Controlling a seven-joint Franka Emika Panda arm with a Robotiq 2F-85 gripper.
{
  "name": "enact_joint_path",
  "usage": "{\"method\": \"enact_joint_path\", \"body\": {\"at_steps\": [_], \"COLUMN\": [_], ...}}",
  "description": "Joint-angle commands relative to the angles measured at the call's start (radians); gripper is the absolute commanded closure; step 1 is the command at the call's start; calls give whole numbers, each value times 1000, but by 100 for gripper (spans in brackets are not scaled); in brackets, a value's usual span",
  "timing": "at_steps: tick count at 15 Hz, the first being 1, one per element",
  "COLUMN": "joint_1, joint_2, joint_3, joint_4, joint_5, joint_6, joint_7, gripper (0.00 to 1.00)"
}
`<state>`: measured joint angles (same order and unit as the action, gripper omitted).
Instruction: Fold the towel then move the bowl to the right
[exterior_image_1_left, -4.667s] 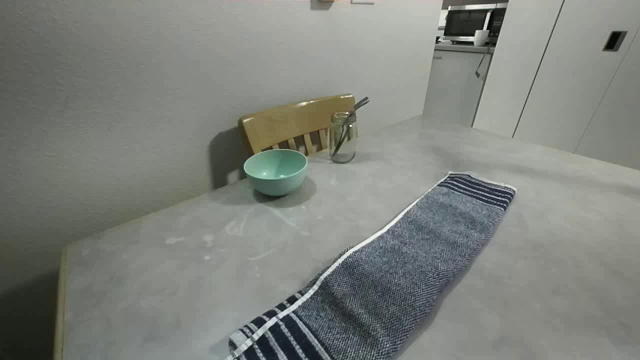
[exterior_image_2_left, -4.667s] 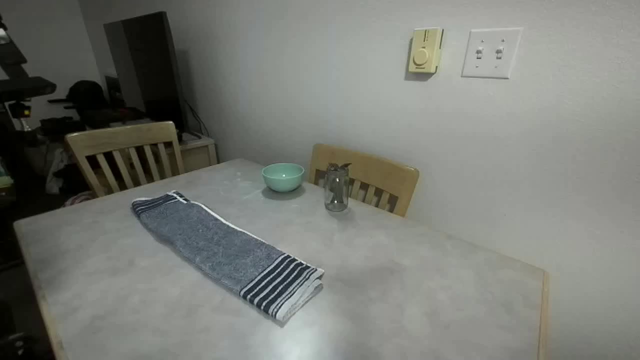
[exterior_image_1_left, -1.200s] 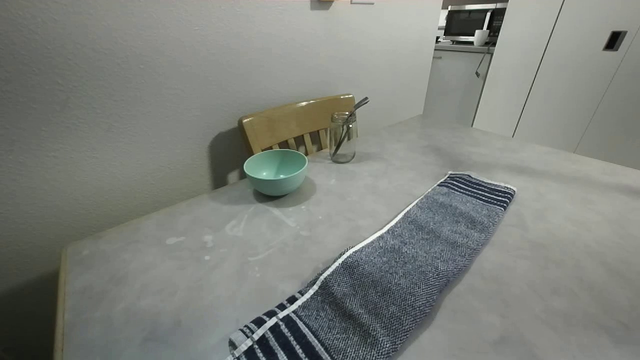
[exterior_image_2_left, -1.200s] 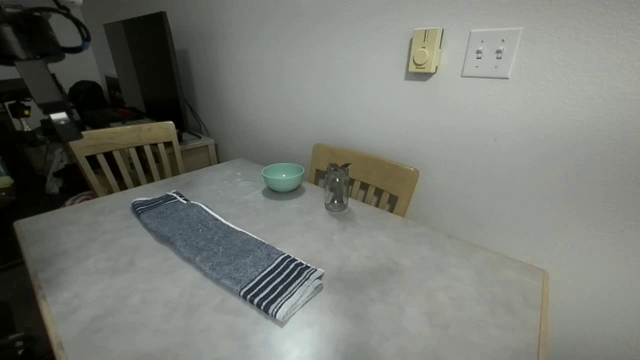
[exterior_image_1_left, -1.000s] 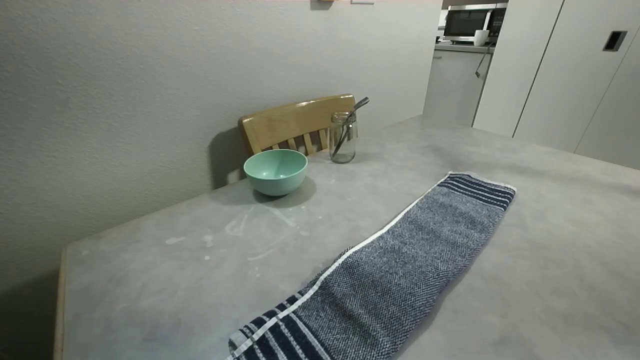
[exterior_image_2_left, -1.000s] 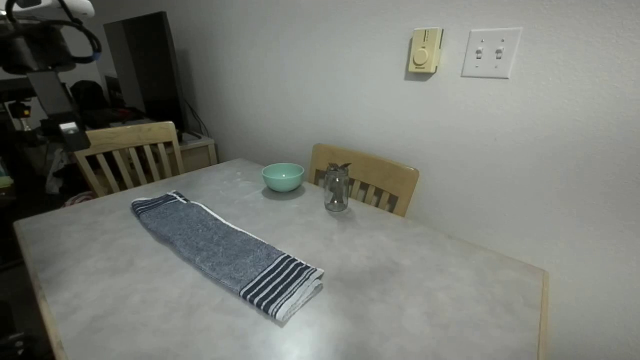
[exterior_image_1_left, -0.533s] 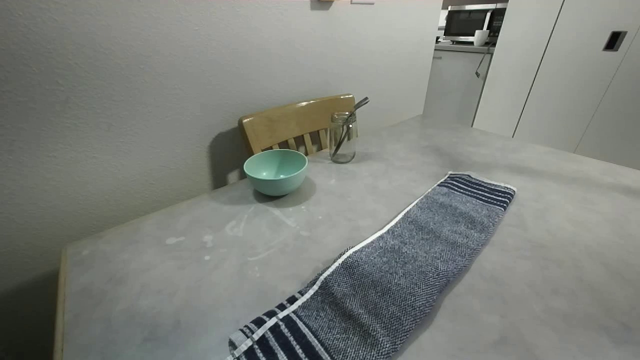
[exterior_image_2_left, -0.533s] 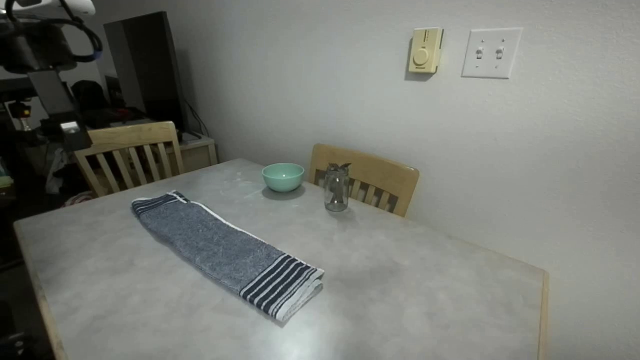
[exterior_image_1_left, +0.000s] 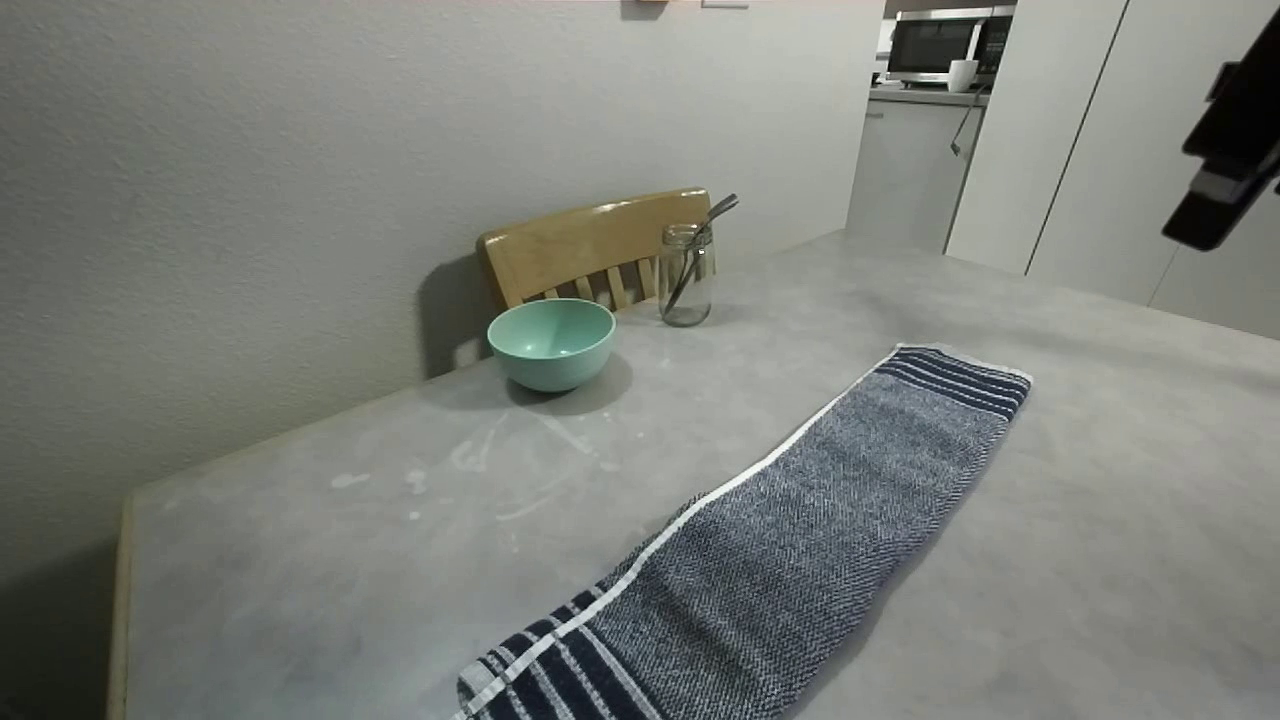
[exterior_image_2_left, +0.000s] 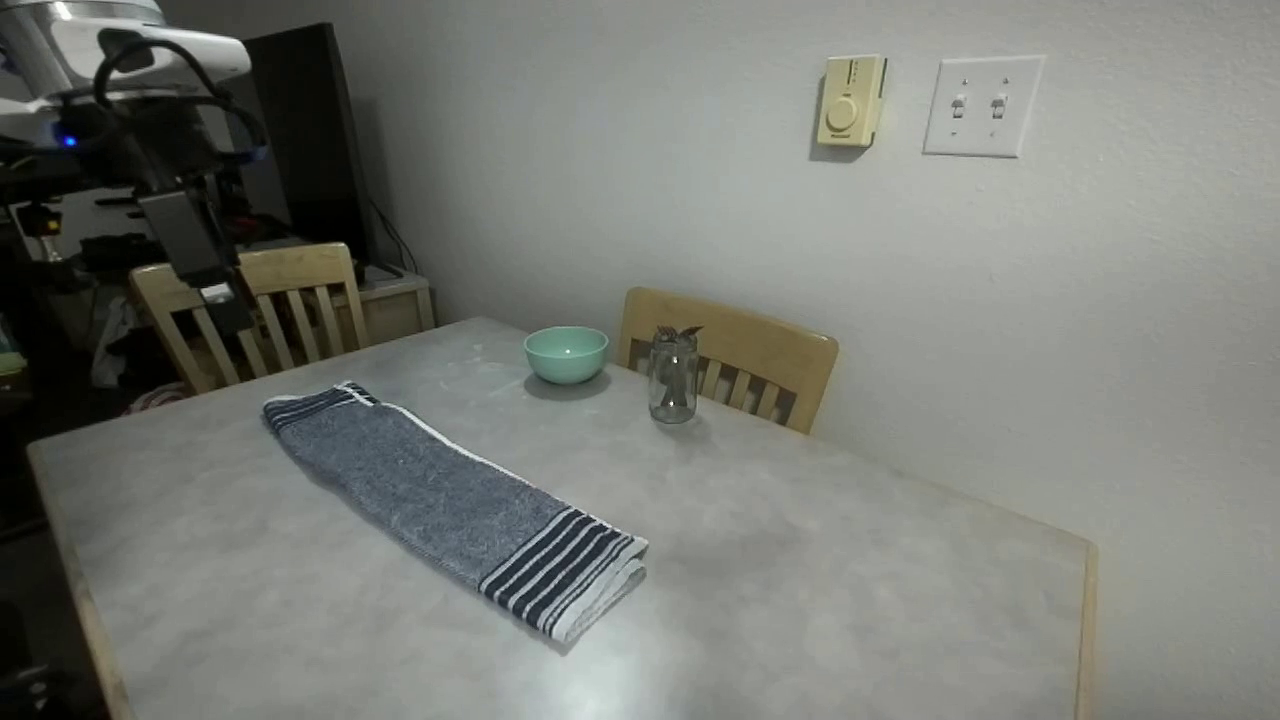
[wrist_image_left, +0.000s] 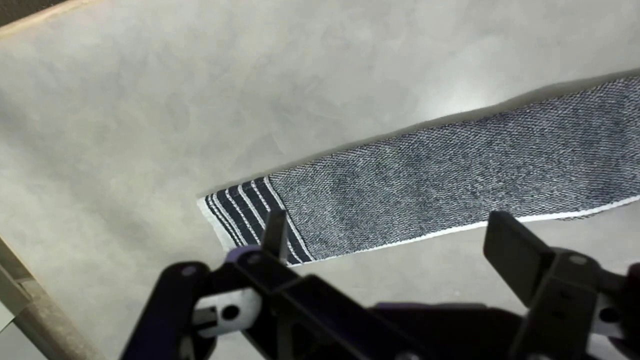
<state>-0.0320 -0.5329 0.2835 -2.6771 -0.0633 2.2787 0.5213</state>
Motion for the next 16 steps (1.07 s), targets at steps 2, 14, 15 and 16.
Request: {"method": "enact_joint_path", "body": {"at_steps": [2, 14, 15, 16], "joint_1": [-37, -27, -37, -55], "joint_2": [116, 154, 162, 179], "joint_3": [-44, -109, -104, -99], "joint_4": [4, 1, 1, 4], "joint_5": [-45, -43, -63, -83], "joint_6": [89, 94, 109, 121], "joint_7": [-12, -25, -15, 16], "gripper": [0, 0, 0, 0]}}
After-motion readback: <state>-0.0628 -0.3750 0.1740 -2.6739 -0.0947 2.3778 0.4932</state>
